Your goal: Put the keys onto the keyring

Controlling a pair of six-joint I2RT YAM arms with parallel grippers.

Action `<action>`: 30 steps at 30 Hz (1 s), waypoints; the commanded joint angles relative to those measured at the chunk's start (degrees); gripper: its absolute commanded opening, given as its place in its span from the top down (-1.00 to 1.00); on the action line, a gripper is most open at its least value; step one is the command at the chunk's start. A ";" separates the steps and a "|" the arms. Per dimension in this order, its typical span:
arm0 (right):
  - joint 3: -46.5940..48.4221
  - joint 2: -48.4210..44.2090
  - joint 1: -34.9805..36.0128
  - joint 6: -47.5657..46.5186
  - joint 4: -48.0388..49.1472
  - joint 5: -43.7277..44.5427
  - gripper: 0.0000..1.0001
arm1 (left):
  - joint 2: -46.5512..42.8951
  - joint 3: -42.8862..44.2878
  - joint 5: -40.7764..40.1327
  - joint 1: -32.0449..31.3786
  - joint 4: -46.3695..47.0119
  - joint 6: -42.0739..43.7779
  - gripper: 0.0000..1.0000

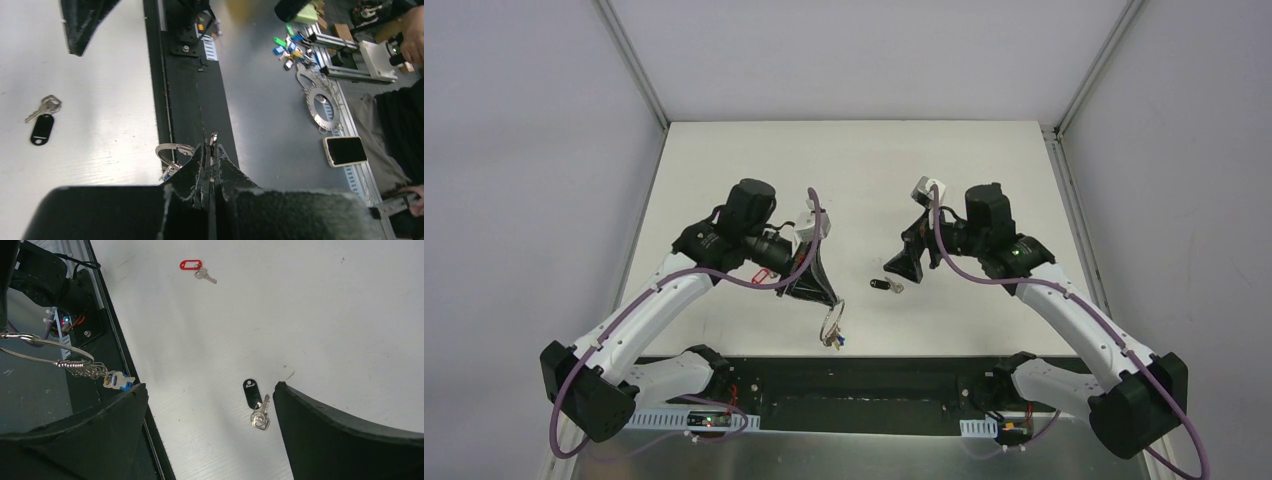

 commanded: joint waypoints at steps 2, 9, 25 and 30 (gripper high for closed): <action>-0.98 -0.67 -0.18 1.13 2.73 -2.17 -0.99 | -1.79 3.25 8.60 0.21 -12.45 15.65 1.00; -3.15 -2.13 -0.23 1.35 5.01 -2.47 -0.99 | -3.41 5.29 12.74 0.21 -27.57 33.81 1.00; -3.68 -1.95 -0.38 -2.96 1.95 -1.37 -0.99 | -5.13 5.42 6.59 0.65 -20.73 20.24 1.00; -3.85 -0.57 -0.04 -7.38 -0.82 3.20 -0.99 | -4.74 4.24 -2.85 0.99 -7.49 4.94 1.00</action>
